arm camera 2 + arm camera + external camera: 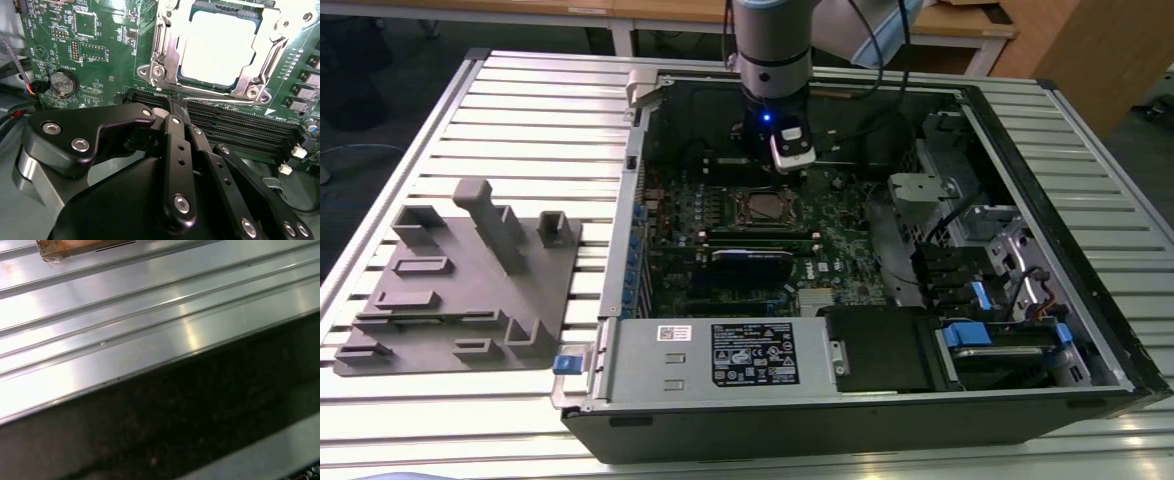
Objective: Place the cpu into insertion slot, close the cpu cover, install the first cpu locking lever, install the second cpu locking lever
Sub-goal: 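Install the first cpu locking lever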
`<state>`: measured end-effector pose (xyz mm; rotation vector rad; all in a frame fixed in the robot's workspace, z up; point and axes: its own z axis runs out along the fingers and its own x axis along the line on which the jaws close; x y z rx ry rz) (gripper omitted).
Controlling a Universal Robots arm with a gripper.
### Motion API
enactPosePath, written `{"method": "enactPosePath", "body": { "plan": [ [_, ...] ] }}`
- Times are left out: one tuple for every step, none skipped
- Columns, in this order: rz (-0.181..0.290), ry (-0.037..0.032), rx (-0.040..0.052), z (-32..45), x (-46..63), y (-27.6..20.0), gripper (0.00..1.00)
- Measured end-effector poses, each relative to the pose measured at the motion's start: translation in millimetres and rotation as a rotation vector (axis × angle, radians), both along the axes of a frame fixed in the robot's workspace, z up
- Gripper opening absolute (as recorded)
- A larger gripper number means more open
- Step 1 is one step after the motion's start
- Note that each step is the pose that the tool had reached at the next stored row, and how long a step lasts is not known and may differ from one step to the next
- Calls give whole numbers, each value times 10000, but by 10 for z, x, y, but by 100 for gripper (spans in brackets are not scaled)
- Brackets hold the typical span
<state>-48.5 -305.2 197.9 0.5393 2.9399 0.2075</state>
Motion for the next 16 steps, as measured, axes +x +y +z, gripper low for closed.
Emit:
{"method": "enactPosePath", "body": {
  "plan": [
    [2, -22, 1, -2, -2, -1, 11],
    [4, -39, 0, -3, -3, -2, 11],
    [6, -54, -1, -3, -5, -4, 11],
    [8, -71, 0, -5, -6, -6, 11],
    [9, -89, -1, -5, -8, -8, 11],
    [11, -106, 0, -6, -9, -9, 11],
    [12, -123, 0, -7, -10, -11, 11],
    [13, -141, 0, -8, -11, -13, 11],
    [13, -158, 0, -9, -13, -14, 11],
    [15, -175, 0, -9, -13, -16, 11],
    [16, -193, 0, -10, -15, -17, 11],
    [16, -210, 0, -11, -16, -18, 11],
    [17, -227, 0, -12, -17, -20, 11],
    [18, -246, 0, -13, -19, -22, 11],
    [19, -263, -1, -14, -21, -23, 11],
    [19, -281, -1, -15, -22, -25, 11]
  ]
}}
